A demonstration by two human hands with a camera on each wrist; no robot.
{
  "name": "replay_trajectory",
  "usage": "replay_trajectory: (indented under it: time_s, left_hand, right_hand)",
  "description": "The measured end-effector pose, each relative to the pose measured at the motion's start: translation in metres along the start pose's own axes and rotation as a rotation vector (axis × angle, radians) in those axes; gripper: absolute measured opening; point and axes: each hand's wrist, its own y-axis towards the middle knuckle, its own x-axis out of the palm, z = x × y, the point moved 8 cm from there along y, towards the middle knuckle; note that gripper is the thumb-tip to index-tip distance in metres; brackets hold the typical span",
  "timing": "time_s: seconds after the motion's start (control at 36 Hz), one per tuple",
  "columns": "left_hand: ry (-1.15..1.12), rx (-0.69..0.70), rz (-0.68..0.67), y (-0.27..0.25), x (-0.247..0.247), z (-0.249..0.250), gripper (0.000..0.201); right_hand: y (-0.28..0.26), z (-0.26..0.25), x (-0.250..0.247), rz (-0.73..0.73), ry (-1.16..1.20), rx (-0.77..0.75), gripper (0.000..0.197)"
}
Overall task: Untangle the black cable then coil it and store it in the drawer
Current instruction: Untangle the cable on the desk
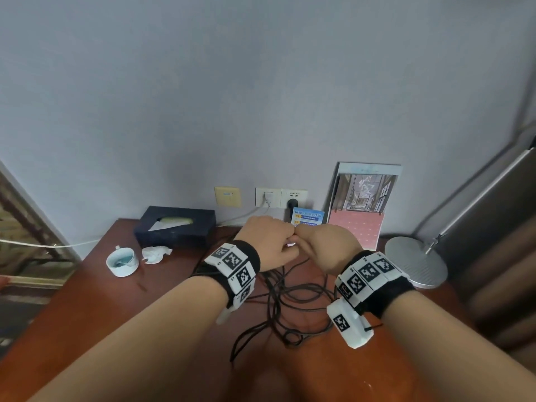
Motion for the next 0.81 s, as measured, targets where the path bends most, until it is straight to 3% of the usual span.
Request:
replay_trajectory:
  time_s: [0.14,0.31,0.47,0.81]
  left_hand:
    - [0.016,-0.045,-0.055,-0.001,0.009,-0.018,0.055]
    - [0.068,-0.040,-0.045,-0.009,0.003,-0.022,0.059]
    - [0.028,-0.062,-0.001,-0.023,0.000,-0.021,0.043]
    - [0.117,-0.090,-0.016,-0.035,0.011,-0.044,0.051]
  right_hand:
    - [0.003,0.003,0.006,-0.049,-0.014,0.019,0.038]
    - [-0.001,0.006,0.009,-0.046,0.013,0.011,0.037]
    - [-0.008,0.009,0.018,-0.016,0.100,0.041,0.035]
    - [-0.030,0.035,0.027,0.055,0.274,0.063,0.034]
